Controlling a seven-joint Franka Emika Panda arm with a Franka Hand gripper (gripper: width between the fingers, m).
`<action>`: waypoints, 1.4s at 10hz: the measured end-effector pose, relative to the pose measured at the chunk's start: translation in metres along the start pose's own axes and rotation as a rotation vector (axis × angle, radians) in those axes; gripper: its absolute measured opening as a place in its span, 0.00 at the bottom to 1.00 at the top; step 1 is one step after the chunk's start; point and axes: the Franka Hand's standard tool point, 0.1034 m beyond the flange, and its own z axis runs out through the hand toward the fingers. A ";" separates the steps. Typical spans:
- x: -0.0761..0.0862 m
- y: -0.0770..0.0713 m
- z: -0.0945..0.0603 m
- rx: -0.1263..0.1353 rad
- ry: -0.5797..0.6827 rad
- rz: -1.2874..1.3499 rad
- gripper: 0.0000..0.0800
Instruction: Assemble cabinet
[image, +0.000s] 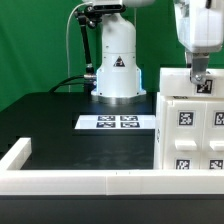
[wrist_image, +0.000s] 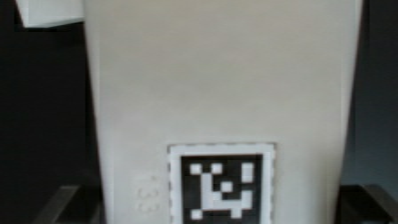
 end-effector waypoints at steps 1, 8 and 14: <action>0.000 0.000 0.000 0.001 -0.003 0.039 0.76; -0.010 0.000 -0.011 0.009 -0.051 -0.059 1.00; -0.014 0.000 -0.013 -0.019 -0.049 -0.482 1.00</action>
Offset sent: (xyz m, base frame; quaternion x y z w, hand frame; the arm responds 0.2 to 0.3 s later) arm -0.0049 -0.0002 0.0063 0.0031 -0.0171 -0.0197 0.9997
